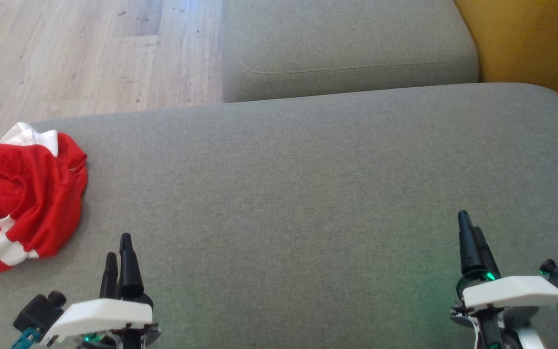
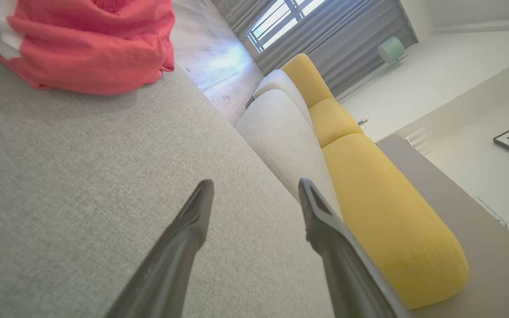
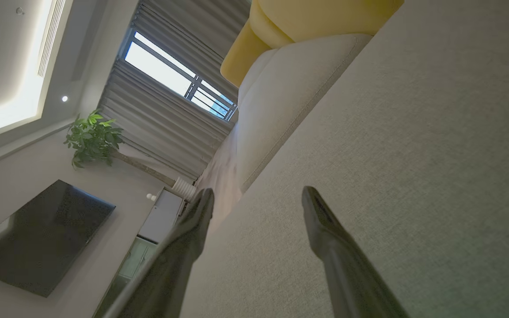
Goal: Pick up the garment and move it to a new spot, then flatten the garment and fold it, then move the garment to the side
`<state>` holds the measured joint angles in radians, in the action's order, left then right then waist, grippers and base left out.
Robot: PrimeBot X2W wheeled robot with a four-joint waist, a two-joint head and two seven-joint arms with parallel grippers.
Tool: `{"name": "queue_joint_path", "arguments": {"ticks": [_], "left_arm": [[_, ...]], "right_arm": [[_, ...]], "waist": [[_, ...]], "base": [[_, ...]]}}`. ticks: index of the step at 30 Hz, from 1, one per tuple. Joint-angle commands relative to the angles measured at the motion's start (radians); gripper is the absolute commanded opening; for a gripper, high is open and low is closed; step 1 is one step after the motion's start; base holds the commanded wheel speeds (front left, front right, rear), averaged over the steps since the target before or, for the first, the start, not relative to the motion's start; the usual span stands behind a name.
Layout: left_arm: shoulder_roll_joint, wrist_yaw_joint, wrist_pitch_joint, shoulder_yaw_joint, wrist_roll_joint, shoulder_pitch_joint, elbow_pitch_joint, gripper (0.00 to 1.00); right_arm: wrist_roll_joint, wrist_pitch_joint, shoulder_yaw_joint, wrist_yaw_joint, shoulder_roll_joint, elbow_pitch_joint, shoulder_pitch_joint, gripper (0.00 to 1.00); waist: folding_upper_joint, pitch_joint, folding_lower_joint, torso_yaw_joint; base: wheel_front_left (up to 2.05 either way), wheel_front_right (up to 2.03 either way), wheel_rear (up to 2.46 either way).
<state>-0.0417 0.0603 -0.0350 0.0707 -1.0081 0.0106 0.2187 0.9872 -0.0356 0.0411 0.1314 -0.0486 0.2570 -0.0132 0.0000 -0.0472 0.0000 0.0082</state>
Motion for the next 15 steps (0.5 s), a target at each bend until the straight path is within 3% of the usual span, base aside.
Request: {"name": "queue_joint_path", "arguments": {"ticks": [1, 15], "left_arm": [[-0.005, -0.006, -0.011, -0.002, 0.028, -0.019, -0.042, 1.0], [-0.006, -0.02, -0.052, 0.04, 0.219, -0.011, -0.054, 1.0]], "right_arm": [[-0.027, -0.012, 0.018, 0.0, -0.022, -0.042, 0.017, 1.0], [-0.204, -0.053, 0.058, 0.0, -0.022, -0.057, 0.002, 1.0]], "waist": [[0.0, -0.001, 0.0, 0.0], [0.0, -0.014, 0.0, 0.004]], "base": [[0.0, 0.0, 0.0], [0.0, 0.0, 0.0]]}}
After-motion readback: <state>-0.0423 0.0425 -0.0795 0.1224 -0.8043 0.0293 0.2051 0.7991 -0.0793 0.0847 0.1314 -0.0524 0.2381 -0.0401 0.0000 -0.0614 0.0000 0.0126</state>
